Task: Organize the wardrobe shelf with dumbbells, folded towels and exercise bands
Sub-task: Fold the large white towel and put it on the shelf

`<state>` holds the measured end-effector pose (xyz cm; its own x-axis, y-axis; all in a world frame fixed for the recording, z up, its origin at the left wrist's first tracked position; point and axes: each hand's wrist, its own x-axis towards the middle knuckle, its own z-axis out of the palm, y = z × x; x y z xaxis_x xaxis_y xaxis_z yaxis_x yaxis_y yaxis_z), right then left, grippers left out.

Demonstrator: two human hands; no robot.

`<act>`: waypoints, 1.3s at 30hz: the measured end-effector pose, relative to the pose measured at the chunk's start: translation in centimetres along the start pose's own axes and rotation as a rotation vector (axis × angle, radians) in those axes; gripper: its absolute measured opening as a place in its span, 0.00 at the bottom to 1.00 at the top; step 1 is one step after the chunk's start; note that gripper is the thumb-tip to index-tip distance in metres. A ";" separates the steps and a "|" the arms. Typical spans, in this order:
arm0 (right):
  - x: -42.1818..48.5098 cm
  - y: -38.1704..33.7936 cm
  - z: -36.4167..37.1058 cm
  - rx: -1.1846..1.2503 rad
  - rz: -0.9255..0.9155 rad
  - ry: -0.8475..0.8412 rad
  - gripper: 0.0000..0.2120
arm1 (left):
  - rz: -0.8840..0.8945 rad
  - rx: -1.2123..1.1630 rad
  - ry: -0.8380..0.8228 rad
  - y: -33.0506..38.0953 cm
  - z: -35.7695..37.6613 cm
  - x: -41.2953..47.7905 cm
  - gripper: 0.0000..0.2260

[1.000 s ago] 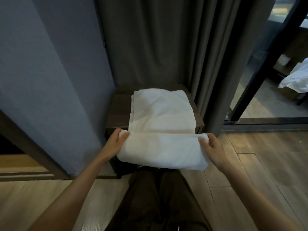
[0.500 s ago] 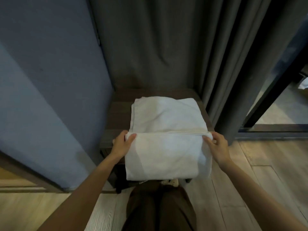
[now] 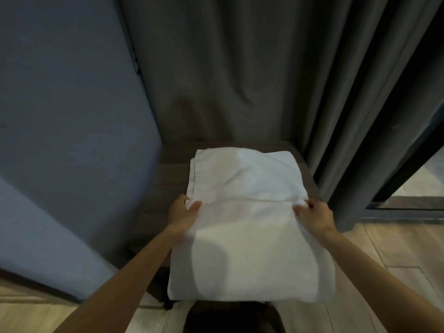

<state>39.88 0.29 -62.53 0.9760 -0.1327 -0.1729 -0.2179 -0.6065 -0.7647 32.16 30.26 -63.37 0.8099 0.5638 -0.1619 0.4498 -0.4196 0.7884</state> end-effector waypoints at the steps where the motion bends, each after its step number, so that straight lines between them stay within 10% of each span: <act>1: 0.8 -0.3 0.3 0.001 0.008 0.007 0.08 | -0.007 -0.009 -0.003 0.2 0.0 0.8 0.10; 15: 11.0 -6.8 2.6 0.102 -0.142 0.124 0.12 | 0.075 -0.251 0.136 5.1 0.4 12.5 0.09; 26: 6.3 -4.2 0.3 -0.041 0.058 -0.126 0.27 | -0.266 -0.247 -0.209 2.1 -3.4 6.2 0.27; 39: -2.3 -5.3 -3.7 0.255 -0.031 -0.070 0.22 | -0.144 -0.322 -0.096 3.6 -5.8 -1.8 0.13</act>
<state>38.78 0.89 -55.78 0.9815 -0.0570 -0.1826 -0.1903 -0.3912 -0.9004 30.14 31.93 -56.80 0.7856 0.5247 -0.3279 0.4325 -0.0866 0.8975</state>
